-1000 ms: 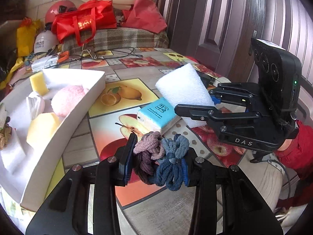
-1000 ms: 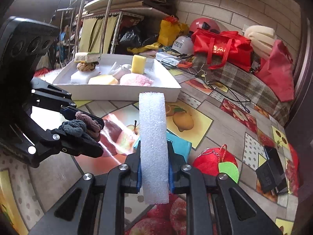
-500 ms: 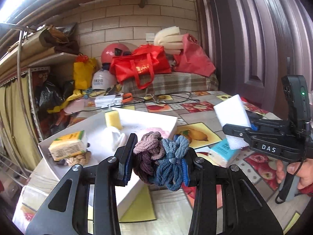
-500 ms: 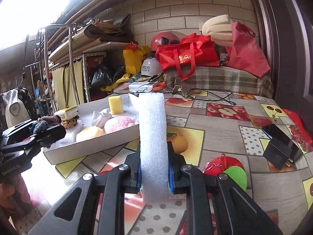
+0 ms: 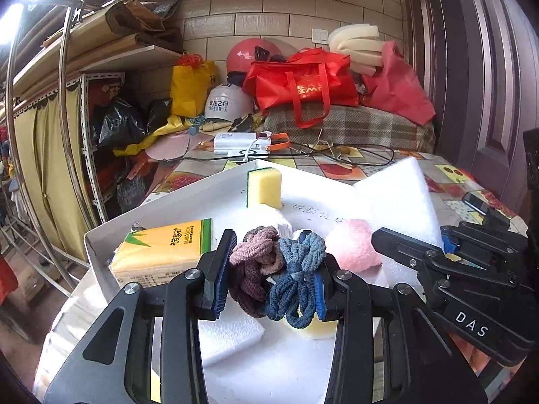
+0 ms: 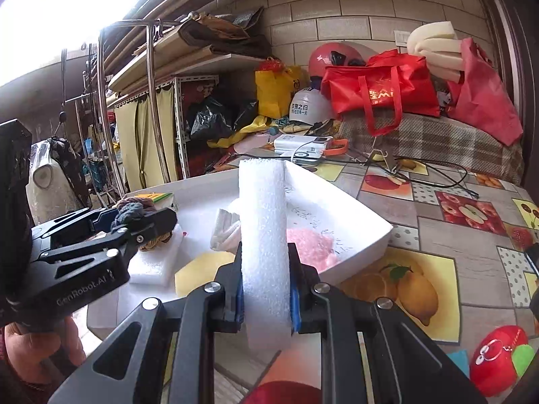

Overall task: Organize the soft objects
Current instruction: 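Carry the hair ties and foam strip into the white tray and release both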

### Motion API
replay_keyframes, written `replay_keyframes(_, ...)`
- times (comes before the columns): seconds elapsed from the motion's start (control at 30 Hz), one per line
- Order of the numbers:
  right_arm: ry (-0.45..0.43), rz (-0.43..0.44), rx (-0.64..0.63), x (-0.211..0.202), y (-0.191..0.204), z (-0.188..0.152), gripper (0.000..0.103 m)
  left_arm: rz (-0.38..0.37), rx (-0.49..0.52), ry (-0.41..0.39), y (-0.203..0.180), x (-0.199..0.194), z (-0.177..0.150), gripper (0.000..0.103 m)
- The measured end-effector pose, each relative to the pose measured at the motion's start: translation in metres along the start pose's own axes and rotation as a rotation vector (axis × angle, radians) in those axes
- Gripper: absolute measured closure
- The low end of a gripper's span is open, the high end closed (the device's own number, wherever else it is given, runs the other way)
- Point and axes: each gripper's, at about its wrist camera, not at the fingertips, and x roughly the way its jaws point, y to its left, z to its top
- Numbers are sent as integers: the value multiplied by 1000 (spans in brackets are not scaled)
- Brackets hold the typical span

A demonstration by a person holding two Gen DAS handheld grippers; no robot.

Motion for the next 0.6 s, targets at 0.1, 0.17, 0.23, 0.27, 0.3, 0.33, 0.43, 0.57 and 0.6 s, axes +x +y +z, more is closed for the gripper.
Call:
replay_keyframes(0.1,16,-3,8,22,3,9,84,59,-8,6,4,7,2,64)
replay_keyframes(0.17,35,-4,26,35,1,13,84,96,-22,18,8,11,2,64)
replay_keyframes(0.23,51,-2,33,45,0,17,84,121,-36,26,11,11,1,58)
replay_keyframes(0.27,58,-2,28,49,2,17,84,131,-41,24,12,11,0,52)
replay_keyframes(0.3,66,-3,18,51,4,18,83,153,-47,21,13,10,1,50)
replay_keyframes(0.33,67,-13,12,52,6,18,83,165,-59,18,15,9,0,45)
replay_keyframes(0.43,54,-31,32,48,3,17,73,179,-126,5,28,5,-1,24)
replay_keyframes(0.57,54,-45,161,49,-21,18,7,172,-237,-4,50,0,-3,0)
replay_keyframes(0.6,50,-44,177,47,-24,18,0,174,-238,-1,50,0,-3,0)
